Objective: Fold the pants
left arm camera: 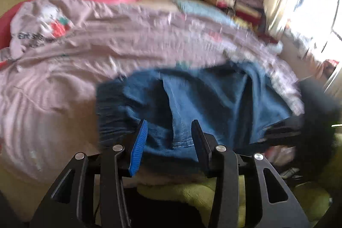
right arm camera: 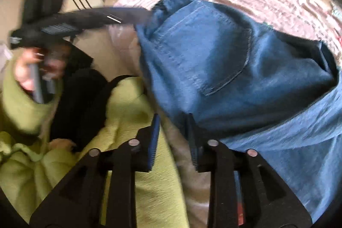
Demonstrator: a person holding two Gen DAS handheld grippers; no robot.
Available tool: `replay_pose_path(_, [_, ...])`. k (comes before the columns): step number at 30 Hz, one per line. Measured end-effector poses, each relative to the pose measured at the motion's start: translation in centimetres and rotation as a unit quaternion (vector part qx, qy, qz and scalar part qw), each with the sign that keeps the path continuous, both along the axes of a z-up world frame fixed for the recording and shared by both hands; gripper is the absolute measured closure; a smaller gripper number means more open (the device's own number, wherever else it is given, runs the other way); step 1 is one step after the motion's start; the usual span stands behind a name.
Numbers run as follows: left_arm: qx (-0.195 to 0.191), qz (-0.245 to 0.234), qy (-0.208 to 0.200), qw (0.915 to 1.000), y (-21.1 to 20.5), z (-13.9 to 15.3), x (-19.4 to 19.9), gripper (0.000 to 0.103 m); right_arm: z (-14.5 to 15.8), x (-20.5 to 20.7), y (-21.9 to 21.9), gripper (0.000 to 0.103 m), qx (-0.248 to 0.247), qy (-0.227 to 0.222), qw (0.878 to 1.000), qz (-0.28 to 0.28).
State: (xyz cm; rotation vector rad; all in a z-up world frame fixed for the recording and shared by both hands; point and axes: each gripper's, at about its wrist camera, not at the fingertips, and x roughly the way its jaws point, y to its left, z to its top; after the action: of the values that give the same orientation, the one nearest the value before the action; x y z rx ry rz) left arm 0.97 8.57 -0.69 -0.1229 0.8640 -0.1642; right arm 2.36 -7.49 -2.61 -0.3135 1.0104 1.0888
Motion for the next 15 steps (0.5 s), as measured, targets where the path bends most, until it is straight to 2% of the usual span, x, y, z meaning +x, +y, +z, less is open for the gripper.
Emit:
replay_pose_path(2, [0.018, 0.003, 0.020, 0.9996, -0.2, -1.7, 1.1, 0.063, 1.4, -0.1, -0.8, 0.080, 0.016, -0.012, 1.000, -0.010])
replay_pose_path(3, [0.015, 0.004, 0.021, 0.9997, -0.2, -2.2, 1.1, 0.063, 2.1, 0.0, -1.2, 0.079, 0.030, -0.017, 0.999, -0.020])
replay_pose_path(6, [0.013, 0.001, 0.017, 0.9998, 0.1, -2.4, 1.0, 0.063, 3.4, 1.3, -1.9, 0.070, 0.049, -0.037, 0.996, -0.061])
replay_pose_path(9, [0.012, 0.002, 0.017, 0.9998, 0.0, -2.4, 1.1, 0.063, 2.7, 3.2, -1.5, 0.068, 0.047, -0.019, 0.994, -0.092])
replay_pose_path(13, [0.014, 0.003, 0.018, 0.9997, 0.1, -2.4, 1.1, 0.063, -0.4, 4.3, -0.7, 0.068, -0.017, 0.014, 0.993, -0.116])
replay_pose_path(15, [0.012, 0.002, 0.019, 0.9998, 0.0, -2.3, 1.1, 0.063, -1.4, 4.5, -0.8, 0.068, -0.024, 0.027, 0.991, -0.126])
